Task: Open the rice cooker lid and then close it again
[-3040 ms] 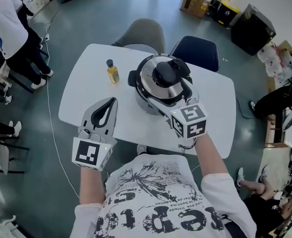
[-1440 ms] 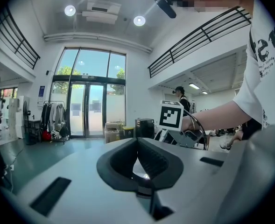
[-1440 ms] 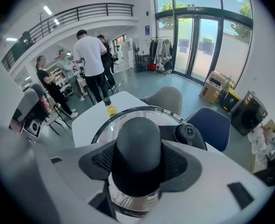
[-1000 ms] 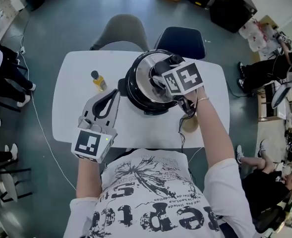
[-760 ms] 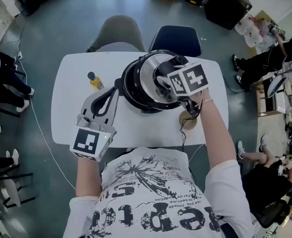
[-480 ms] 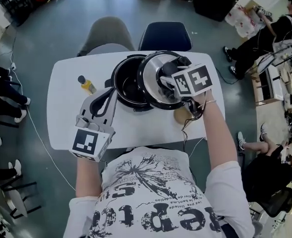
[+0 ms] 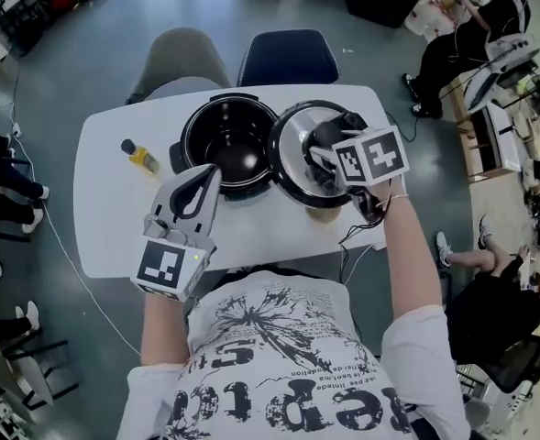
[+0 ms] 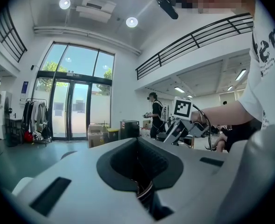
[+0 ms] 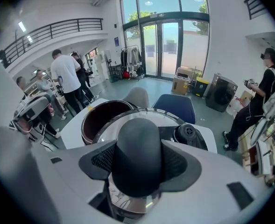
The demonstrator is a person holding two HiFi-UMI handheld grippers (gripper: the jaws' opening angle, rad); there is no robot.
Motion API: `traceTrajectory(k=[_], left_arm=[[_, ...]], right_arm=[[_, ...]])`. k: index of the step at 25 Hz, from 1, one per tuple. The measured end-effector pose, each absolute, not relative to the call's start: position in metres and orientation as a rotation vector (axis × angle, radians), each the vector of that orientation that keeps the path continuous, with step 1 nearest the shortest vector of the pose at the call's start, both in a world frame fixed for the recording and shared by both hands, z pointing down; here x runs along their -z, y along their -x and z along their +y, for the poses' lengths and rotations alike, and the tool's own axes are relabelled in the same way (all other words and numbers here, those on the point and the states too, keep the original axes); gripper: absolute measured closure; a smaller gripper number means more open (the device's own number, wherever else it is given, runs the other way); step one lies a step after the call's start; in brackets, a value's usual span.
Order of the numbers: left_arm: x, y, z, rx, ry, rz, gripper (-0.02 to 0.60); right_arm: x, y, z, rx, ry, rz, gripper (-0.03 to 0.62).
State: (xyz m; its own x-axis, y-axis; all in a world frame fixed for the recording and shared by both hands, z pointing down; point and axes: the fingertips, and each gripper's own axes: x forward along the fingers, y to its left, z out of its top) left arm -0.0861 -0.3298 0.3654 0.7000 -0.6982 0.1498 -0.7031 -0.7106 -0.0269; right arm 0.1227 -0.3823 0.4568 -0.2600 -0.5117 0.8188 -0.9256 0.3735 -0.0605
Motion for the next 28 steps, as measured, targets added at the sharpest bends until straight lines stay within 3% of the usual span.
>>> traceTrajectory(k=[11, 28], left_arm=[[-0.376, 0.037, -0.298, -0.258, -2.909, -1.111, 0.568], [-0.345, 0.058, -0.302, -0.195, -2.914, -1.245, 0.568]], right_arm=[[-0.474, -0.161, -0.345, -0.761, -1.222, -1.905, 0.301], [-0.434, -0.118, -0.356, -0.618, -1.132, -1.982, 0.301]])
